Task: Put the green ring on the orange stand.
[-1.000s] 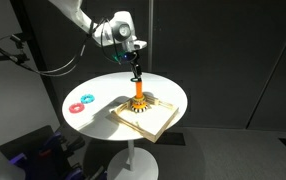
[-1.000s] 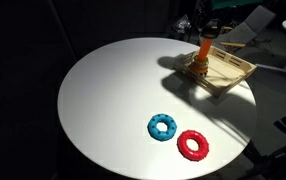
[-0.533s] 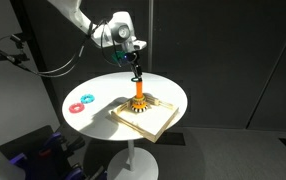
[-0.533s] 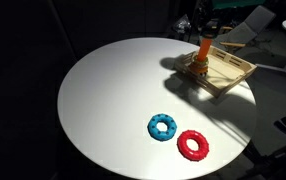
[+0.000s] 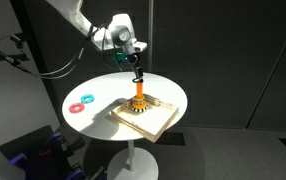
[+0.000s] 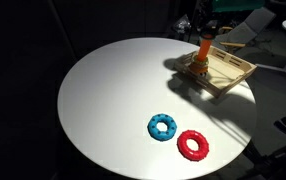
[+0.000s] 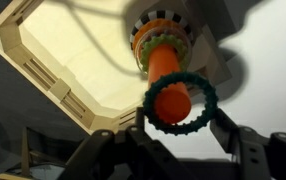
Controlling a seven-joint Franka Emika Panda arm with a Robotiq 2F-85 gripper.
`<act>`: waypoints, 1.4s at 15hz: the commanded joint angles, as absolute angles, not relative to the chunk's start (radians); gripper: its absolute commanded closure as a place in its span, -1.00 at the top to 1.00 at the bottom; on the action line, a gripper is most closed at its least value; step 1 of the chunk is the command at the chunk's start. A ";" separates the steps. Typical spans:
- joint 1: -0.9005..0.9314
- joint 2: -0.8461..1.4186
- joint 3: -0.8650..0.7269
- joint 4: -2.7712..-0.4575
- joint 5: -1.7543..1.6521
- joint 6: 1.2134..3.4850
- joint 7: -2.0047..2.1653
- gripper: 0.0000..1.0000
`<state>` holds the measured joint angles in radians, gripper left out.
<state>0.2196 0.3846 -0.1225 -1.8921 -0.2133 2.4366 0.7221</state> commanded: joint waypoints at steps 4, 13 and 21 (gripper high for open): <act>0.205 0.378 -0.126 -1.914 -0.240 2.478 0.740 -0.16; 0.192 0.392 -0.130 -1.943 -0.207 2.528 0.720 -0.16; 0.158 0.359 -0.059 -1.984 -0.063 2.468 0.620 1.00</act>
<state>0.1912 0.3986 -0.0995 -1.9559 -0.1209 2.5034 0.6853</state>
